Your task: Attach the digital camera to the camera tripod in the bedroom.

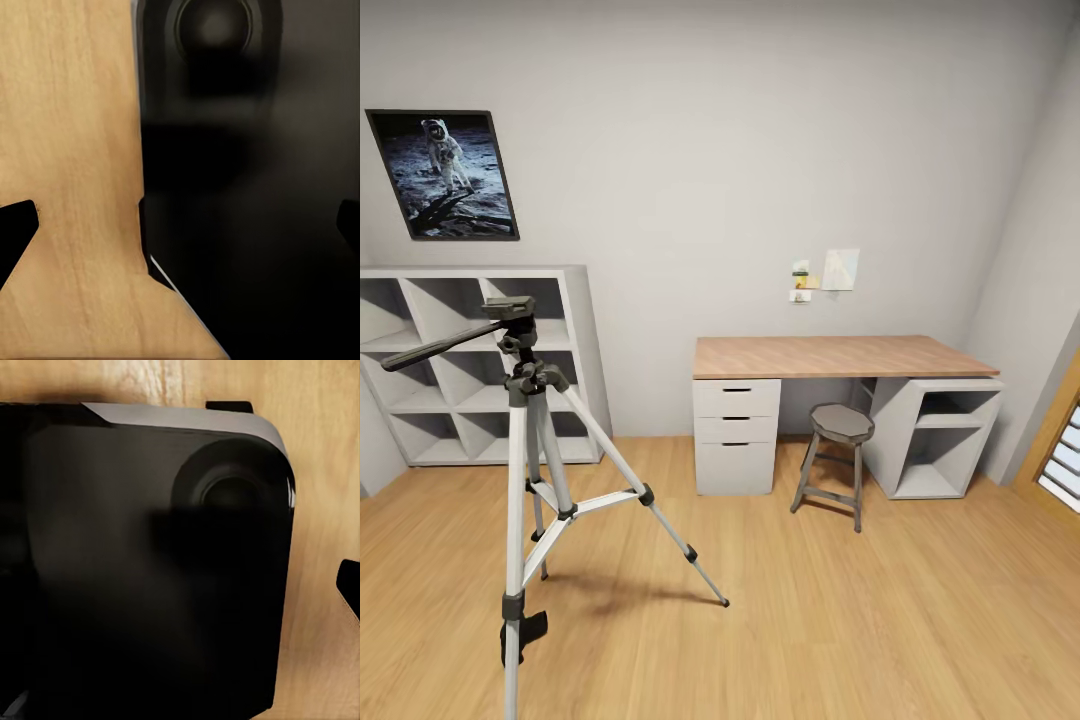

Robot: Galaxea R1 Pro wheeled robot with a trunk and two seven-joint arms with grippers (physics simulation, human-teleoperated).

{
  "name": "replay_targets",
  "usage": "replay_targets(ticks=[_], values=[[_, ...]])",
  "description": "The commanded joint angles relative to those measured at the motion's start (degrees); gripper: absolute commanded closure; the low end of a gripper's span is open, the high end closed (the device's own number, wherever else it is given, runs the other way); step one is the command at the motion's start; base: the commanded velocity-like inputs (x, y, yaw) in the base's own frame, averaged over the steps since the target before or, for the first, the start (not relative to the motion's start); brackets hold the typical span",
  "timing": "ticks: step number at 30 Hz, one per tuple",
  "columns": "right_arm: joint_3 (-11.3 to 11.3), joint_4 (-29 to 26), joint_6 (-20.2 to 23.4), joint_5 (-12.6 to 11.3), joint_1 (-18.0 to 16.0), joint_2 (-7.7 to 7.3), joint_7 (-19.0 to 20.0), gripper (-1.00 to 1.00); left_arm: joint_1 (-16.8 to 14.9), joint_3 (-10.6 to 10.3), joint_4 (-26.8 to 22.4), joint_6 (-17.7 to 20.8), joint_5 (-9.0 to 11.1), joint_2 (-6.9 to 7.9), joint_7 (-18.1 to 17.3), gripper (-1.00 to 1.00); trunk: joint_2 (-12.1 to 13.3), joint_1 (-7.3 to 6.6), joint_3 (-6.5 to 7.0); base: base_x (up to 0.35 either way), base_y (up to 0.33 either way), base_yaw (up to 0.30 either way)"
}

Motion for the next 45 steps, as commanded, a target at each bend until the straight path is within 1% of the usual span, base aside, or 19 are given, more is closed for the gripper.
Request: replay_targets(ticks=[1, 3, 4, 12, 18, 22, 25, 30, 37, 42, 45], values=[[0.00, -0.12, -0.01, -0.01, -0.16, 0.07, -0.01, -1.00, 0.04, -0.02, 0.00, 0.00, -0.05, 0.13, -0.01, -1.00, -0.02, 0.00, -0.04, 0.000, 0.000, 0.000], [-0.01, -0.20, -0.02, -0.02, -0.27, 0.13, -0.01, -1.00, 0.08, -0.03, 0.00, 0.00, -0.07, 0.22, -0.01, -1.00, -0.02, 0.00, -0.04, 0.000, 0.000, 0.000], [0.01, -0.45, -0.05, -0.02, -0.60, 0.28, -0.02, -1.00, 0.28, -0.07, 0.00, -0.06, -0.14, 0.52, 0.00, -1.00, -0.02, 0.00, -0.04, 0.000, 0.000, 0.000], [-0.08, -0.51, -0.05, -0.03, -0.88, 0.36, -0.02, -1.00, 0.22, -0.01, -0.08, -0.18, -0.15, 0.66, 0.04, -1.00, -0.02, 0.00, -0.04, 0.000, 0.055, 0.000], [-0.12, -0.54, -0.18, -0.04, -0.99, 0.33, -0.02, -1.00, -0.07, 0.15, -0.11, -0.33, 0.30, 0.93, 0.06, -1.00, -0.02, 0.00, -0.04, 0.000, 0.257, 0.000], [-0.14, -0.92, -0.86, 0.00, -1.11, -0.08, 0.00, -1.00, -0.27, 0.20, -0.34, -0.64, 0.46, 1.24, -0.22, -1.00, -0.02, 0.00, -0.04, 0.000, 0.295, 0.000], [-0.14, -2.31, -2.20, 0.02, -1.23, -0.71, 0.28, -1.00, -0.65, 0.54, -1.78, -1.28, 0.75, 1.99, -0.65, -1.00, -0.02, 0.00, -0.04, 0.000, 0.309, 0.000], [-0.15, -4.43, -2.76, -0.03, -1.31, -1.05, 0.23, -1.00, -0.96, 1.71, -5.30, -1.34, 1.98, 2.37, -0.98, -1.00, -0.02, 0.00, -0.04, 0.000, 0.318, 0.000], [-0.15, -6.12, -2.93, -0.18, -1.33, -1.22, 0.18, -1.00, -1.17, 2.40, -8.92, -1.06, 3.19, 2.17, -1.10, -1.00, -0.02, 0.00, -0.04, 0.000, 0.322, -0.008], [-0.15, -6.72, -3.15, -0.22, -1.34, -1.30, 0.42, -1.00, -1.32, 2.60, -10.01, -1.18, 3.50, 1.90, -1.16, -1.00, -0.02, 0.00, -0.04, 0.000, 0.324, -0.131], [-0.15, -7.40, -3.20, -0.27, -1.34, -1.64, 0.54, -1.00, -1.39, 2.69, -10.37, -1.56, 3.64, 1.77, -1.17, -1.00, -0.02, 0.00, -0.04, 0.000, 0.325, -0.227]])
